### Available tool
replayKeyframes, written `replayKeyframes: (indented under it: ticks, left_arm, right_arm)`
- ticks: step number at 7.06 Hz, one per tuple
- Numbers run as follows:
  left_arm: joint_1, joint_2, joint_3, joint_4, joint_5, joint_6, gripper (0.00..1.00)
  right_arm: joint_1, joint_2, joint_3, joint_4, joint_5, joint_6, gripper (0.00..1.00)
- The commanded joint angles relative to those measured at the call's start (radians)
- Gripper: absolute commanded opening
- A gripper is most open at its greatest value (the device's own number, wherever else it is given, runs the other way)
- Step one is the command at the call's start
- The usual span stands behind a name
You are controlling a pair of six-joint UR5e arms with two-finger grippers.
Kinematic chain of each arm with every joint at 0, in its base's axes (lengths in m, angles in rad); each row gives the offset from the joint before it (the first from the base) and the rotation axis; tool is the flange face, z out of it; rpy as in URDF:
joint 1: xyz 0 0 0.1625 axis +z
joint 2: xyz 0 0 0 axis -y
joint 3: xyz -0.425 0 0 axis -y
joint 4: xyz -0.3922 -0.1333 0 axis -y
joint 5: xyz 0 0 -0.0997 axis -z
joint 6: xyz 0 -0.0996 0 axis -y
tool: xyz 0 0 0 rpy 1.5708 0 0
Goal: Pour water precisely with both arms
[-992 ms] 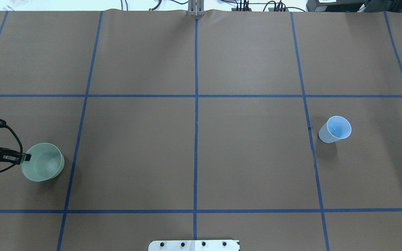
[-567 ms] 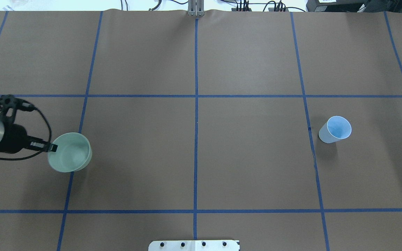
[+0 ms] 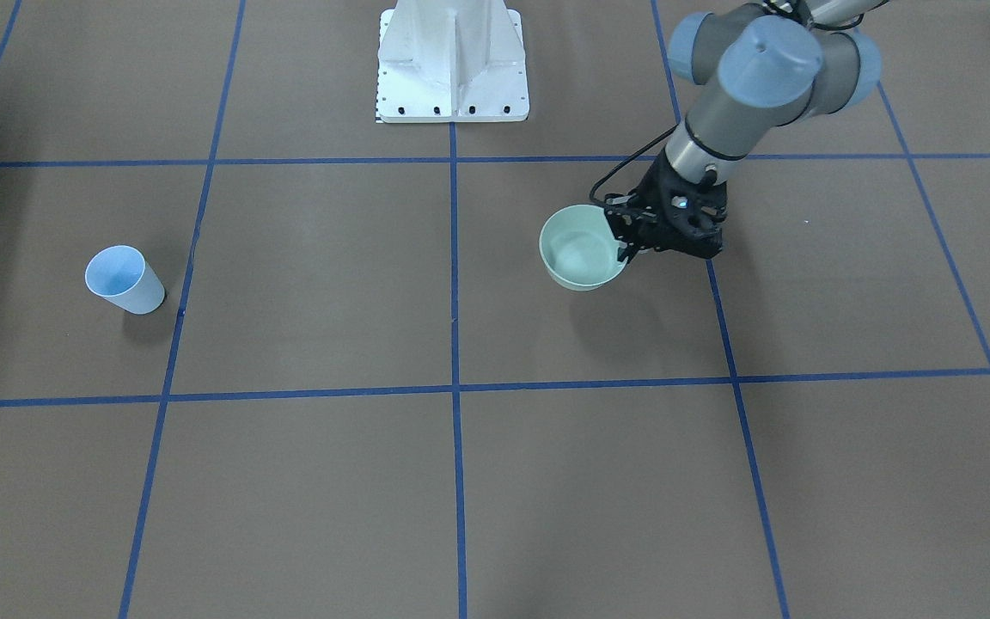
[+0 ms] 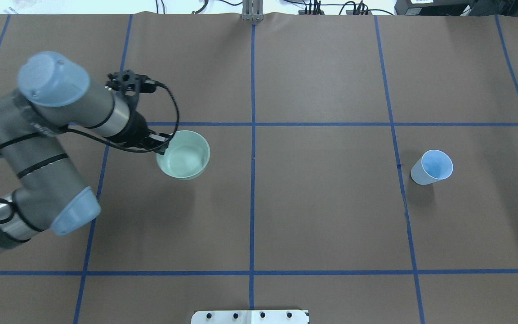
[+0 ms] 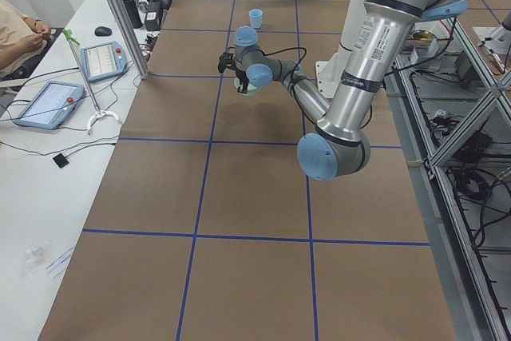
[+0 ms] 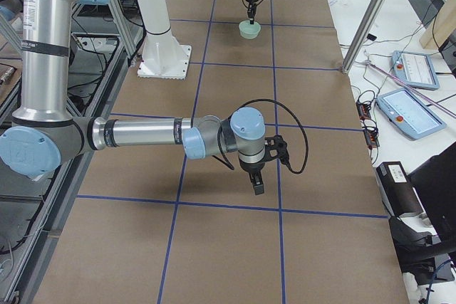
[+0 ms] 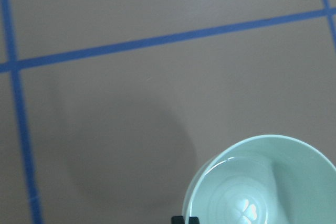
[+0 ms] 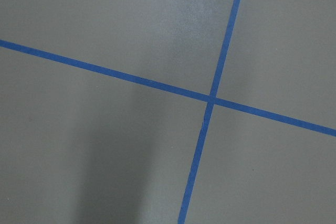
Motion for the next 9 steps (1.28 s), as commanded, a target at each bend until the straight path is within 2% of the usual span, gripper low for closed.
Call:
replayKeyframes:
  ticks: [1, 2, 4, 6, 7, 8, 9]
  left_arm:
    - [0.096, -0.227, 0.218, -0.021, 0.076, -0.048, 0.0]
    - [0.114, -0.246, 0.26, -0.064, 0.083, -0.05, 0.0]
    - [0.129, -0.248, 0.279, -0.076, 0.085, -0.053, 0.0]
    - [0.152, -0.25, 0.311, -0.108, 0.135, -0.054, 0.27]
    - [0.152, -0.25, 0.323, -0.139, 0.135, -0.054, 0.57]
    - [0.149, -0.251, 0.307, -0.142, 0.135, -0.057, 1.0]
    - [0.131, -0.248, 0.272, -0.129, 0.128, -0.057, 1.0]
  right_arm:
    - [0.002, 0.0, 0.0, 0.0, 0.001, 0.001, 1.0]
    - [0.0, 0.0, 0.0, 0.0, 0.001, 0.001, 1.0]
    - [0.0, 0.0, -0.001, 0.0, 0.001, 0.001, 1.0]
    - [0.0, 0.0, -0.003, -0.001, 0.0, 0.001, 1.0]
    - [0.002, 0.001, -0.003, 0.0, 0.0, 0.001, 1.0]
    - [0.002, 0.003, -0.002, 0.0, 0.001, 0.001, 1.0]
    - [0.0, 0.004, -0.001, 0.0, 0.001, 0.001, 1.0]
